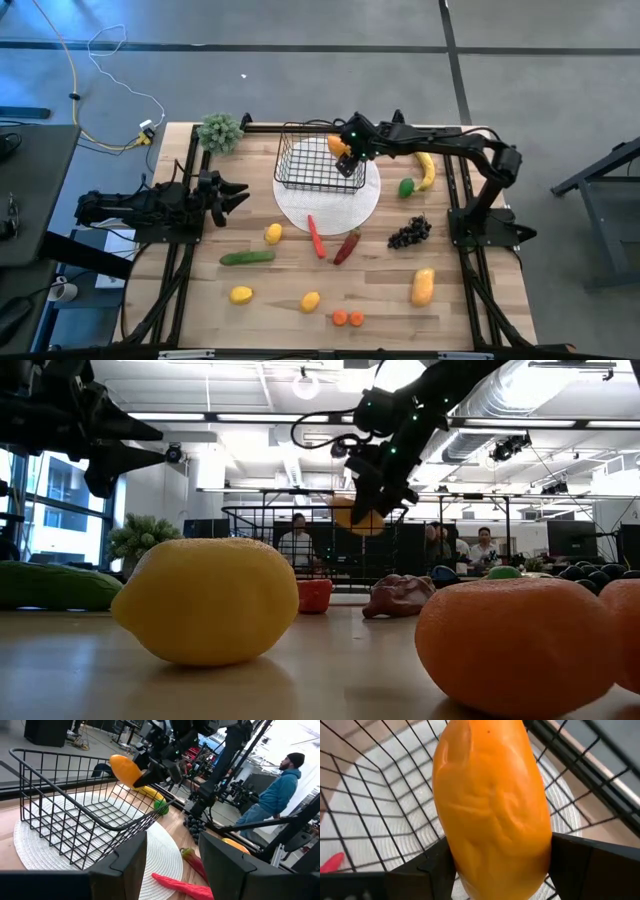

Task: Build produce basket
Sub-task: Put the top mango into the wire basket

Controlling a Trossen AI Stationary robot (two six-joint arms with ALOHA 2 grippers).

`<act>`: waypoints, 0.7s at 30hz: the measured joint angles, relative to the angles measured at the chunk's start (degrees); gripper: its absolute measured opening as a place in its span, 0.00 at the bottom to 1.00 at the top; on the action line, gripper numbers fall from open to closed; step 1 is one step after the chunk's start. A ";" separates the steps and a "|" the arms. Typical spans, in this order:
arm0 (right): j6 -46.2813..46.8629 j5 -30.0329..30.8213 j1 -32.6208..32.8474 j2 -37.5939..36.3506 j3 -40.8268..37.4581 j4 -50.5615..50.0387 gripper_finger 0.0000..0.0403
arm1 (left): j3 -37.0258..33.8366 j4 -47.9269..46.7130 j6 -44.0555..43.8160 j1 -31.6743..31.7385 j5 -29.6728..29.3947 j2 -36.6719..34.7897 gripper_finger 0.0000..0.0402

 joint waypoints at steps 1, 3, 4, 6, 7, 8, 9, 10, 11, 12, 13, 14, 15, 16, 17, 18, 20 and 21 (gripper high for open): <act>0.16 0.00 0.00 0.20 0.00 0.00 0.58 | 0.01 0.00 0.00 0.00 0.08 0.00 0.43; 0.29 0.02 0.00 0.66 0.00 -0.52 0.59 | 0.00 0.00 0.00 0.00 0.21 0.00 0.45; 0.30 0.02 0.00 0.78 -0.02 -0.83 0.60 | 0.00 0.00 0.00 0.00 0.21 0.00 0.46; 0.78 0.63 0.00 0.81 -0.02 -1.40 0.61 | 0.02 0.00 0.00 0.00 0.20 0.00 0.48; 1.10 1.51 0.00 0.81 -0.02 -1.37 0.61 | 0.00 0.00 0.00 0.00 0.13 0.00 0.50; 1.29 2.33 0.00 0.81 -0.02 -1.55 0.62 | 0.00 -0.02 0.00 0.00 -0.04 0.00 0.51; 1.29 2.88 -0.10 0.81 -0.02 -1.77 0.62 | 0.00 -0.02 0.00 0.00 -0.11 0.00 0.53; 1.30 3.09 -0.32 0.81 -0.02 -1.75 0.63 | 0.00 -0.02 0.00 0.00 -0.27 0.00 0.54; 1.40 3.08 -0.50 0.81 -0.02 -1.79 0.63 | 0.00 -0.02 0.00 0.00 -0.31 0.00 0.56; 1.68 3.02 -0.76 0.81 -0.02 -1.97 0.63 | 0.00 -0.02 -0.01 0.00 -0.41 0.00 0.57; 2.24 2.80 -0.98 0.81 -0.02 -2.25 0.63 | 0.00 -0.02 -0.05 0.00 -0.47 0.00 0.59; 2.74 2.32 -1.24 0.81 -0.02 -2.41 0.64 | 0.00 -0.04 -0.07 -0.02 -0.52 0.00 0.60; 3.10 2.14 -1.54 0.81 -0.02 -2.42 0.64 | 0.00 -0.06 -0.09 0.00 -0.58 0.00 0.61; 3.34 2.08 -1.75 0.81 -0.02 -2.62 0.64 | 0.00 -0.17 -0.11 0.00 -0.68 0.00 0.62; 3.63 2.08 -1.96 0.79 -0.02 -2.86 0.64 | 0.02 -0.35 -0.13 0.00 -0.69 0.00 0.63; 4.11 2.04 -2.13 0.79 -0.02 -3.08 0.64 | 0.00 -0.46 -0.10 0.00 -0.67 0.00 0.64; 4.85 1.93 -2.29 0.79 -0.02 -3.05 0.64 | 0.01 -0.47 -0.06 -0.01 -0.69 0.00 0.65; 4.91 1.60 -2.29 0.80 -0.02 -2.96 0.64 | 0.00 -0.46 -0.11 -0.02 -0.68 0.00 0.65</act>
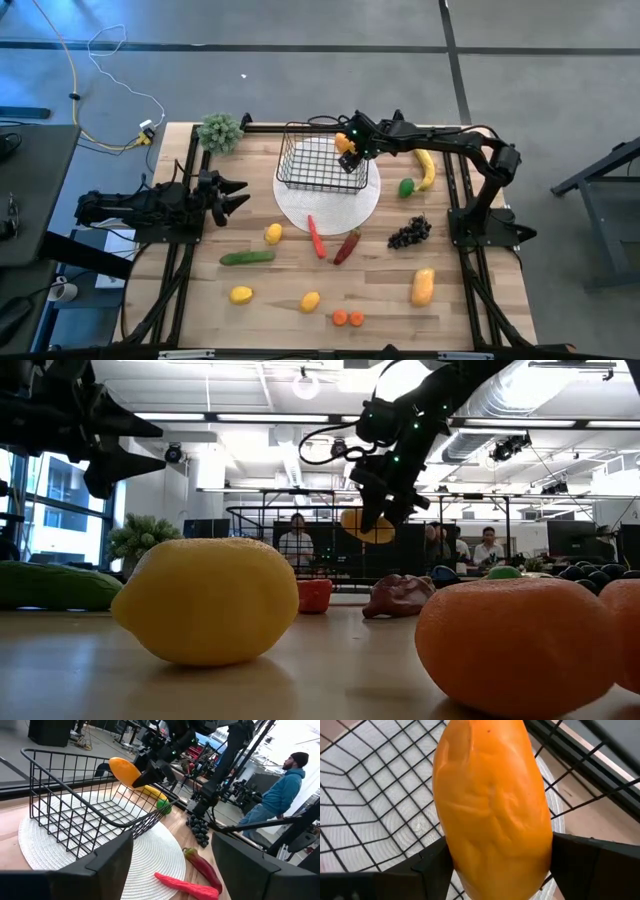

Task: Build produce basket
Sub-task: Put the top mango into the wire basket

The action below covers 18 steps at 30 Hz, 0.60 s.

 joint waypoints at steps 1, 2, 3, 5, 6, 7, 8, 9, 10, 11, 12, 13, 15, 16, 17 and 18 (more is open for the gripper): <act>-0.16 -0.62 -0.01 -0.01 0.00 0.07 0.64 | 0.00 0.00 0.01 0.02 0.02 0.00 0.65; -0.20 -0.87 -0.01 -0.01 0.00 0.22 0.64 | 0.02 0.00 0.09 0.02 0.01 0.00 0.65; -0.19 -1.09 0.01 -0.01 0.00 0.49 0.64 | 0.00 0.00 0.09 0.02 -0.01 0.00 0.65; -0.90 -1.23 0.02 -0.01 0.00 1.08 0.64 | 0.01 0.00 0.11 -0.01 0.02 0.00 0.65; -1.74 -1.27 0.02 -0.01 0.00 1.14 0.64 | 0.00 0.00 0.11 0.01 0.00 0.01 0.65; -2.42 -1.27 0.04 -0.01 0.00 1.20 0.64 | 0.01 -0.01 0.11 0.01 0.02 0.01 0.65; -2.76 -1.27 0.04 -0.01 0.00 1.28 0.64 | 0.02 0.00 0.11 0.01 0.02 0.00 0.65; -2.76 -1.31 0.04 -0.01 0.00 1.32 0.64 | 0.00 0.00 0.11 0.02 0.02 0.00 0.65; -2.19 -1.40 0.04 -0.01 0.00 1.32 0.64 | 0.00 0.00 0.11 0.02 -0.01 0.00 0.65; -1.59 -1.40 0.04 -0.01 0.00 1.31 0.64 | 0.02 0.00 0.11 0.01 0.02 0.00 0.65; -1.41 -1.46 0.04 -0.01 0.00 1.30 0.64 | 0.01 0.00 0.11 0.01 0.01 0.01 0.65; -1.41 -1.72 0.04 -0.01 0.00 1.30 0.64 | 0.01 -0.01 0.11 0.00 0.02 0.00 0.65; -1.43 -2.53 0.04 -0.01 0.00 1.30 0.65 | 0.00 0.00 0.11 0.01 0.02 0.01 0.65; -1.30 -2.81 0.04 -0.03 0.00 1.30 0.65 | 0.00 0.00 0.11 0.01 0.02 0.00 0.65; -1.04 -3.44 0.04 -0.03 0.00 1.30 0.67 | 0.00 0.00 0.11 -0.01 0.02 0.00 0.65; -1.04 -3.95 0.06 -0.03 0.00 1.30 0.68 | 0.00 0.00 0.11 0.01 0.02 0.00 0.65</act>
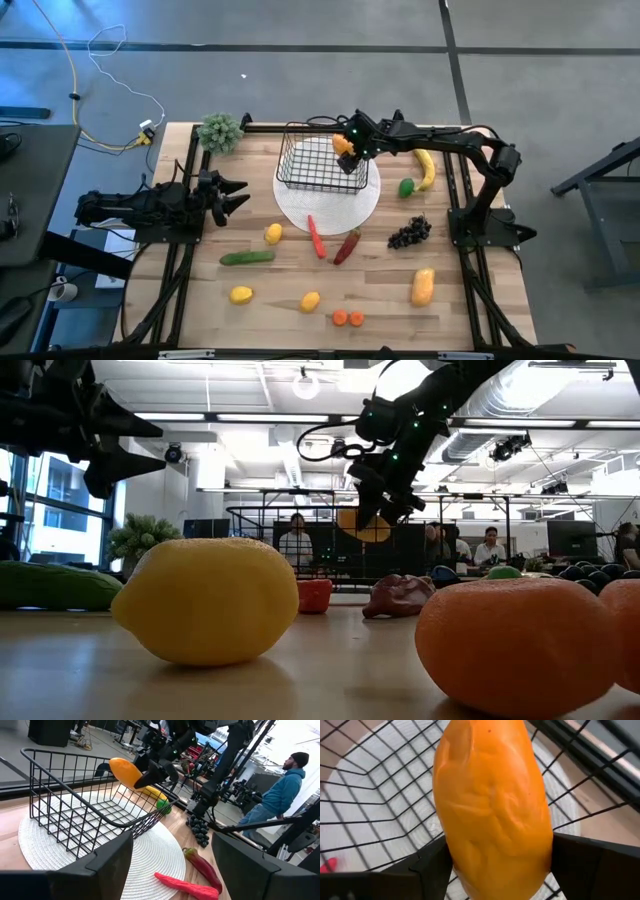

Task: Build produce basket
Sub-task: Put the top mango into the wire basket, then put the top lemon into the wire basket

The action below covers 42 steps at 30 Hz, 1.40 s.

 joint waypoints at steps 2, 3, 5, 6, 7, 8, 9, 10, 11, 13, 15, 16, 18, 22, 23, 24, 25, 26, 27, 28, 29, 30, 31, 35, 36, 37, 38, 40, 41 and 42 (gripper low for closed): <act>0.02 -0.43 0.00 0.00 0.00 -0.01 0.71 | 0.00 0.00 0.00 0.00 0.00 0.00 0.65; 0.04 -0.10 0.00 0.00 0.00 -0.02 0.72 | 0.00 0.00 0.00 0.00 0.00 0.00 0.65; -0.16 1.22 0.03 0.00 0.00 -0.02 0.73 | 0.00 0.00 -0.11 0.00 0.00 0.00 0.65; -0.51 2.17 0.03 0.00 0.00 -0.02 0.74 | 0.00 0.00 -0.13 0.00 0.00 0.00 0.65; -0.53 2.87 0.03 0.00 0.00 -0.02 0.74 | 0.00 0.00 -0.13 0.00 0.00 0.00 0.65; -0.59 3.43 0.02 0.00 0.00 0.00 0.74 | 0.00 0.00 -0.16 -0.01 0.00 0.00 0.65; -0.59 3.46 -0.02 -0.08 0.00 0.00 0.74 | 0.02 0.00 -0.36 -0.02 0.00 0.00 0.65; -0.59 3.51 -0.04 -0.15 0.00 0.00 0.74 | 0.00 0.00 -0.97 -0.01 0.00 0.00 0.65; -0.59 3.53 -0.04 -0.22 0.00 0.00 0.74 | 0.00 0.00 -1.81 -0.01 0.00 0.00 0.65; -0.61 3.51 -0.04 -0.31 0.58 -1.10 0.74 | 0.00 0.02 -3.78 0.00 0.00 0.00 0.65; -0.63 3.51 -0.02 -0.31 2.13 -2.75 0.74 | 0.00 0.04 -5.56 -0.01 0.00 0.00 0.65; -0.92 3.51 -0.02 -0.31 3.09 -3.29 0.74 | 0.01 0.04 -6.21 0.00 0.08 0.00 0.65; -1.25 3.49 -0.02 -0.31 5.32 -5.65 0.74 | 0.02 0.11 -7.37 0.00 1.22 0.00 0.65; -1.63 3.51 0.03 -0.35 9.84 -9.15 0.74 | 0.03 1.09 -8.85 -0.02 4.60 0.00 0.65; -1.58 3.51 0.03 -0.35 10.85 -10.22 0.74 | 0.23 1.06 -9.05 -0.01 5.29 0.02 0.65; -1.60 3.51 0.03 -0.35 11.85 -11.07 0.74 | 0.70 0.90 -9.03 -0.02 5.95 0.04 0.65; -1.67 3.51 0.03 -0.35 12.80 -11.58 0.74 | 1.31 0.96 -9.01 -0.02 6.39 0.17 0.65; -1.66 3.51 0.03 -0.35 13.59 -11.85 0.74 | 2.11 0.91 -9.02 -0.02 6.67 0.45 0.65; -1.54 3.51 0.03 -0.35 14.32 -12.35 0.74 | 2.94 0.50 -8.98 -0.02 6.85 0.76 0.65; -1.53 3.51 0.03 -0.35 14.93 -12.92 0.74 | 3.73 -0.10 -8.67 -0.02 7.06 1.14 0.65; -1.55 3.51 0.03 -0.35 15.46 -13.31 0.74 | 4.71 -0.56 -8.07 -0.02 7.38 1.66 0.65; -1.56 3.51 0.03 -0.35 15.98 -13.46 0.74 | 5.72 -0.97 -7.34 -0.02 7.80 2.27 0.65; -1.53 3.51 0.03 -0.35 16.45 -13.65 0.74 | 6.82 -1.63 -7.13 -0.02 8.13 2.96 0.65; -1.53 3.51 0.03 -0.35 17.90 -15.26 0.74 | 11.80 -5.97 -7.12 -0.04 11.00 6.89 0.65; -1.53 3.51 0.03 -0.35 18.15 -15.55 0.74 | 13.27 -7.29 -7.46 -0.04 11.99 8.21 0.65; -1.51 3.51 0.03 -0.35 18.42 -15.80 0.74 | 14.72 -8.74 -8.04 -0.04 12.96 9.69 0.65; -1.51 3.51 0.03 -0.35 18.57 -16.21 0.74 | 16.11 -10.50 -8.61 -0.04 13.88 11.19 0.65; -1.53 3.51 0.03 -0.35 18.97 -17.26 0.74 | 19.22 -13.70 -9.74 -0.04 16.36 14.77 0.65; -1.51 3.51 0.03 -0.35 19.07 -17.60 0.74 | 20.71 -15.09 -10.16 -0.04 17.66 16.61 0.65; -1.51 3.51 0.03 -0.35 19.10 -17.80 0.74 | 22.15 -16.57 -10.46 -0.04 18.84 18.57 0.65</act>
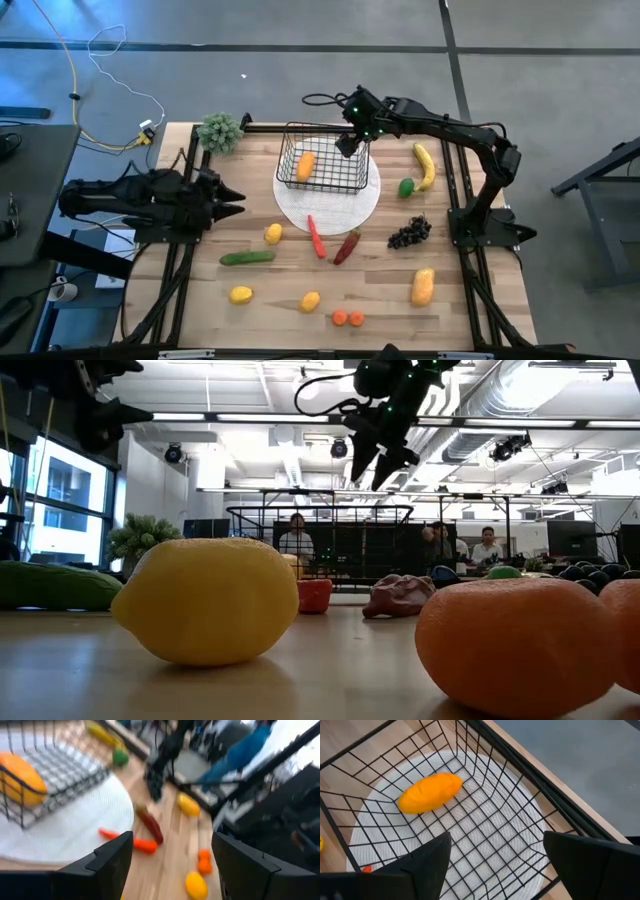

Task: Build produce basket
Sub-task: Put the top lemon into the wire basket

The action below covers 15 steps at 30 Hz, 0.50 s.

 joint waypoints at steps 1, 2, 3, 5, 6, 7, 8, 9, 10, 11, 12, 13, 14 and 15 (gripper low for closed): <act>0.04 0.00 0.00 0.00 0.00 -0.24 0.74 | 1.41 -1.56 -0.01 0.00 0.85 1.81 0.65; 0.44 0.00 0.00 0.00 0.00 -0.70 0.74 | 2.71 -3.13 -0.02 0.00 1.38 3.71 0.65; 0.70 0.00 0.00 0.00 0.00 -1.08 0.74 | 3.97 -4.39 -0.09 0.00 1.40 5.70 0.65; 0.90 0.00 0.00 0.00 0.00 -1.66 0.74 | 6.16 -6.19 -0.78 0.00 1.26 9.29 0.65; 0.95 0.00 0.00 0.00 0.00 -2.04 0.74 | 6.96 -6.88 -1.22 0.00 1.09 11.01 0.65; 1.12 -0.01 0.00 0.00 0.00 -2.28 0.74 | 7.63 -7.14 -1.64 0.00 0.88 12.81 0.65; 1.39 -0.01 0.00 0.00 0.00 -2.43 0.74 | 8.22 -7.04 -2.18 0.00 0.61 14.53 0.65; 1.49 0.00 0.00 0.00 0.00 -2.62 0.74 | 8.70 -6.99 -2.86 0.00 0.06 16.09 0.65; 1.51 0.00 0.00 0.00 0.00 -2.76 0.74 | 9.02 -7.06 -3.74 0.00 -0.69 17.67 0.65; 1.51 0.00 0.00 0.00 0.00 -2.75 0.74 | 9.40 -7.11 -4.54 0.00 -1.26 19.33 0.65; 1.52 0.00 0.00 0.00 0.00 -2.75 0.74 | 9.79 -7.05 -5.40 0.00 -1.56 20.88 0.65; 1.51 0.00 0.00 0.00 0.00 -2.75 0.74 | 10.11 -7.04 -6.45 0.00 -1.76 22.38 0.65; 1.46 0.00 0.00 0.00 0.00 -2.75 0.74 | 10.41 -7.01 -7.50 0.00 -1.90 23.84 0.65; 1.42 0.00 0.00 0.00 0.00 -2.73 0.74 | 10.65 -6.97 -8.63 0.00 -1.90 25.27 0.65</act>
